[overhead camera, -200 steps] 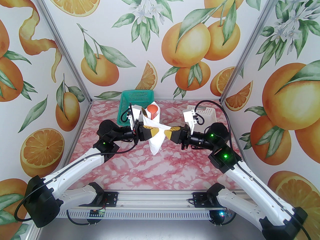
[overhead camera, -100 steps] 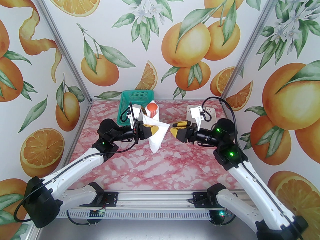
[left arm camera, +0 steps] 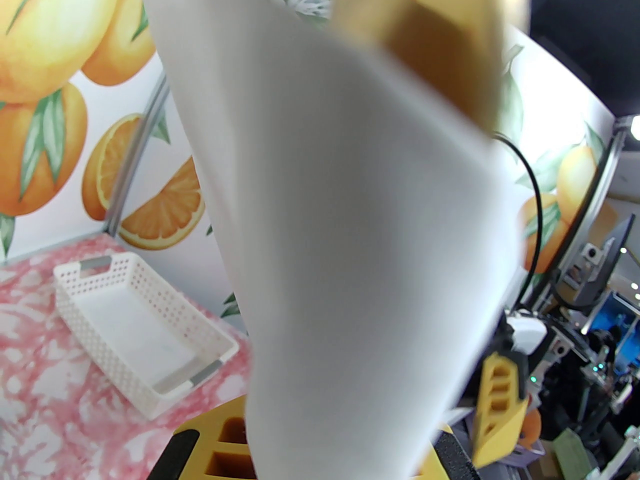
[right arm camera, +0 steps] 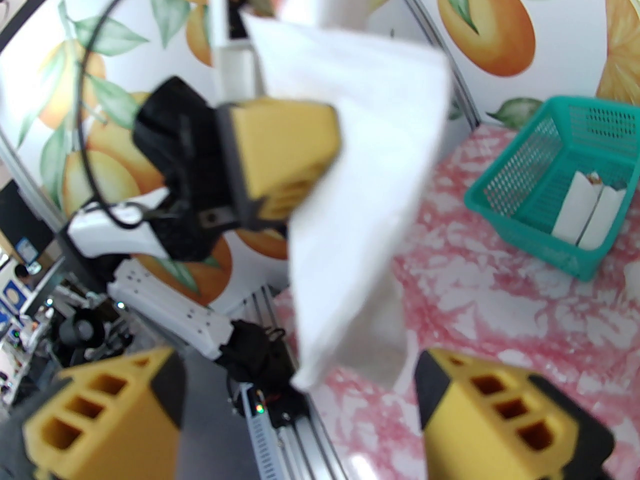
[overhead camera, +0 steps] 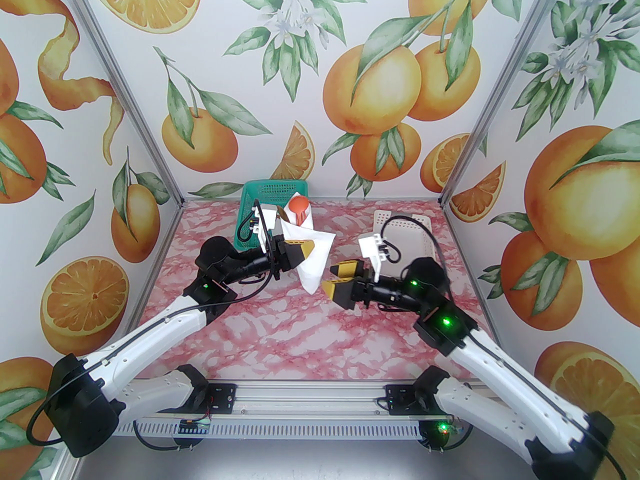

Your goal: Place the utensils on the paper napkin and roll it up

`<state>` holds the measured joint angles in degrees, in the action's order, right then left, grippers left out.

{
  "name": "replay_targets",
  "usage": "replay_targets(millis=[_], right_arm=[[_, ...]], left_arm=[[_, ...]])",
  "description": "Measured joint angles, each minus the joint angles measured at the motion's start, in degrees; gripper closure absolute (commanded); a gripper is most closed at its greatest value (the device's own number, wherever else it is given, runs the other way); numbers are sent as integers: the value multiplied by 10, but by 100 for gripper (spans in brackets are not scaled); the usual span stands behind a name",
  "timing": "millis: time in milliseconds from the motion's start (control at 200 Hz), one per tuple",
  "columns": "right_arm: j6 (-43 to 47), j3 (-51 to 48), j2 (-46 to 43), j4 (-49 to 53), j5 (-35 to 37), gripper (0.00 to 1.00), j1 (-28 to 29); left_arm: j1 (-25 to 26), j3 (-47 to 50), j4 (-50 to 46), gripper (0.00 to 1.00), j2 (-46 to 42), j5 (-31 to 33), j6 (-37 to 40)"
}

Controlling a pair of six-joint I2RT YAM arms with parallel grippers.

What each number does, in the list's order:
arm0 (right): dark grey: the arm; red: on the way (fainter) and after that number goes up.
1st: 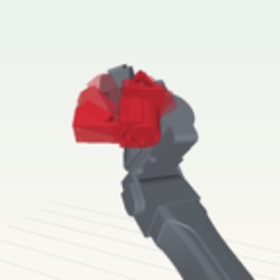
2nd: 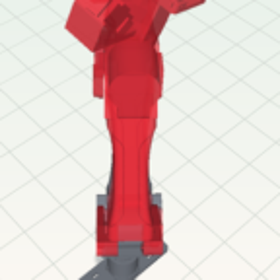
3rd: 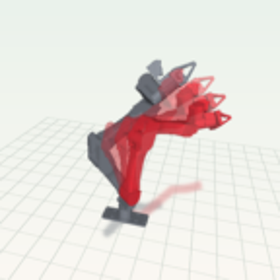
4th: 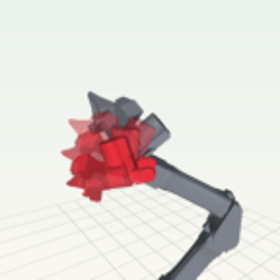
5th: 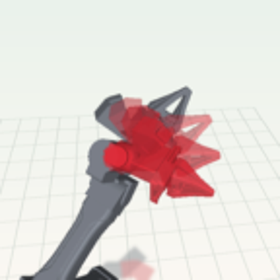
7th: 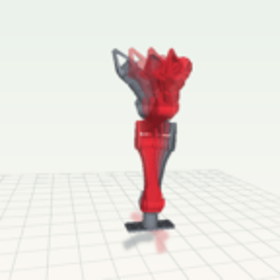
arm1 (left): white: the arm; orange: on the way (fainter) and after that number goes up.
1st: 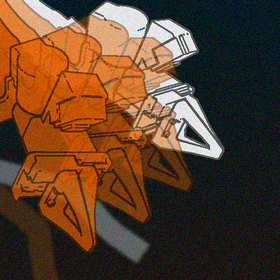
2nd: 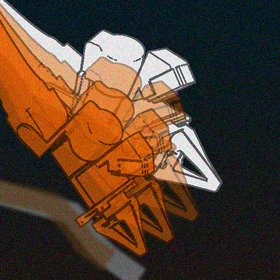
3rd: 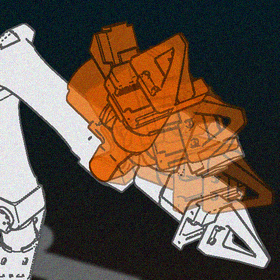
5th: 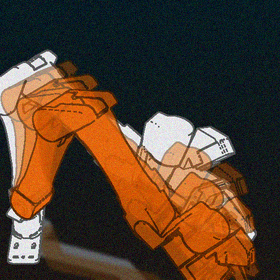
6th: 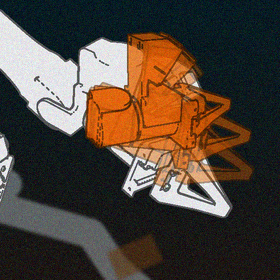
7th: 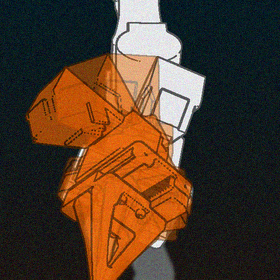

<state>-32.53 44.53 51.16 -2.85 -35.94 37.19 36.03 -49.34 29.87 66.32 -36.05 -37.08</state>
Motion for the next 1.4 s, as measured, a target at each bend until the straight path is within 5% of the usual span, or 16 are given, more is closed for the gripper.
replay_targets(millis=[505,740,956,1091,1201,1401], right_arm=[[-22,0,69,-62,0,65,32],[-38,-14,78,-99,-4,70,34],[-55,-45,54,-120,-26,40,23],[-78,-74,-9,-124,-68,25,-45],[-98,-79,-40,-137,-103,21,-100],[-110,-78,-17,-158,-141,29,-114]], left_arm=[[0,0,-19,100,-5,19,1],[0,0,-26,100,-8,24,0],[-2,0,-33,100,-8,25,0],[-13,0,-29,100,-8,19,-10],[-22,0,-12,100,-7,3,-28],[-26,0,35,100,1,-33,-61]])
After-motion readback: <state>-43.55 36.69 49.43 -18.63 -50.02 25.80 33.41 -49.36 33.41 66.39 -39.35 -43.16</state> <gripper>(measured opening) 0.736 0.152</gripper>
